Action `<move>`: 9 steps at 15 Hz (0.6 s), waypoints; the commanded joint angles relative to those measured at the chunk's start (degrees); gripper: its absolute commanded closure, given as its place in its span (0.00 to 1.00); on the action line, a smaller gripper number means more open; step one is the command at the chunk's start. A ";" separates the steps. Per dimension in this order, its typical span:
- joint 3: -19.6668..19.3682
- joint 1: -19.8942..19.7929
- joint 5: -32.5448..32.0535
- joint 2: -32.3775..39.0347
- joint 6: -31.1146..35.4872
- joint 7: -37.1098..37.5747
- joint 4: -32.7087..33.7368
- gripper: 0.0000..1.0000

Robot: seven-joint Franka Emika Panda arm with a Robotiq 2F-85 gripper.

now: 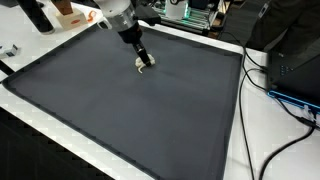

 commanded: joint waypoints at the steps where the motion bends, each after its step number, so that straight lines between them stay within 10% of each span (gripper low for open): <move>1: -0.54 0.69 -1.95 -0.63 -2.62 -2.53 0.25 0.00; 9: 0.78 -2.50 -4.76 -6.50 -8.94 -26.00 -2.18 0.00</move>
